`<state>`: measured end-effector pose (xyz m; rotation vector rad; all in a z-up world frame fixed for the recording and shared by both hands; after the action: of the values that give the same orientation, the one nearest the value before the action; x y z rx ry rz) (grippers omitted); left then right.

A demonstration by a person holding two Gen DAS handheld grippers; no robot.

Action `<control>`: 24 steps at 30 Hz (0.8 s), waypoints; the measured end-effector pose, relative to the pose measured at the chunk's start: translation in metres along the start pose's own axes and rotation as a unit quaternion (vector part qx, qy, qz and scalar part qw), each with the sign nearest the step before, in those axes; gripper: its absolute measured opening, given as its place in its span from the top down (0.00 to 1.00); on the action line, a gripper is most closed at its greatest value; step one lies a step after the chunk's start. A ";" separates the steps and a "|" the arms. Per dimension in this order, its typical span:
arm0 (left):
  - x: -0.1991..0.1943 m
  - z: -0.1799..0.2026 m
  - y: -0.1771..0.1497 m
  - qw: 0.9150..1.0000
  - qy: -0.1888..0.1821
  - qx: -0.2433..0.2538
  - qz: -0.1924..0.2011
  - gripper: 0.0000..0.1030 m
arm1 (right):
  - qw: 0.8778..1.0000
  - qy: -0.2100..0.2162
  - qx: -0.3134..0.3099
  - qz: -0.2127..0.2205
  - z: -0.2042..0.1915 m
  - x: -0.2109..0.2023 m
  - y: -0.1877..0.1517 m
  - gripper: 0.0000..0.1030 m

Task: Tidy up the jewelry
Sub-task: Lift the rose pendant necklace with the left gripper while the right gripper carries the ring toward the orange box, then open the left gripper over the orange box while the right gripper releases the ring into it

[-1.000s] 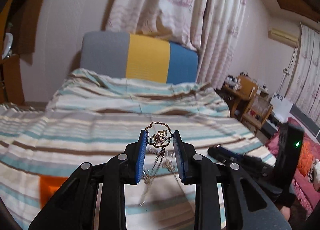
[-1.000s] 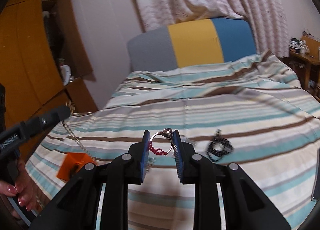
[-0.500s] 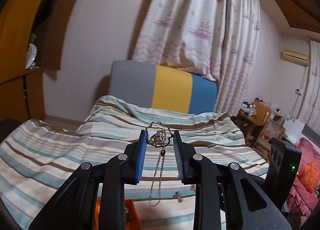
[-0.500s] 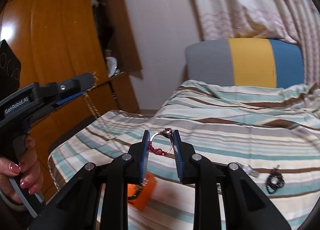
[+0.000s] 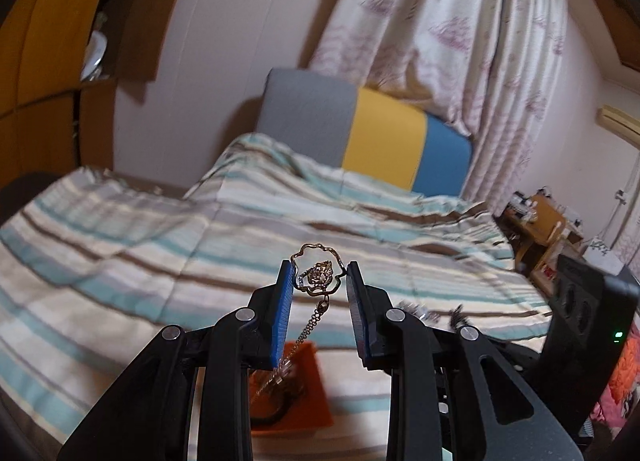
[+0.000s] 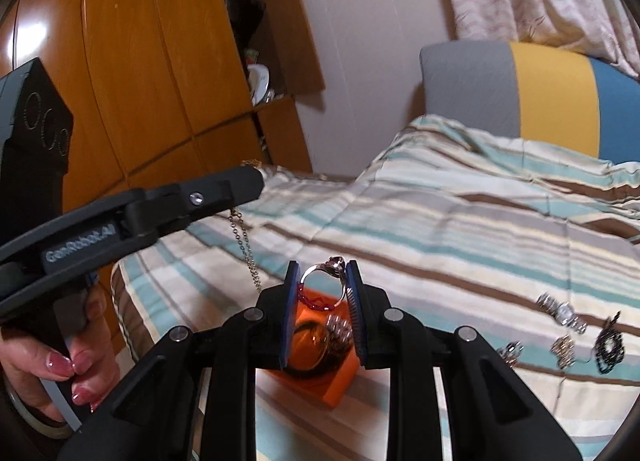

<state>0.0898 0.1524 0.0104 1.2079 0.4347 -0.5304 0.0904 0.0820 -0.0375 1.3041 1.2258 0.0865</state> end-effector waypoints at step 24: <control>0.030 -0.092 -0.070 0.987 0.118 -0.099 -0.041 0.21 | 0.992 -0.034 -0.070 -0.096 -0.004 0.089 -0.059 0.78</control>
<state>0.0689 0.2171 -0.0878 1.0684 0.7248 -0.4042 0.0919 0.1220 -0.1365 1.0544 1.2573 -0.0105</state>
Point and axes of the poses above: each gripper's, at about its wrist camera, not at the fingertips, and x roughly the way its jaws point, z to its right, y to its top, the point moved 7 cm from there along x, roughly the way its jaws point, and after that the axes turned 8 degrees about -z, right-handed, at the moved point
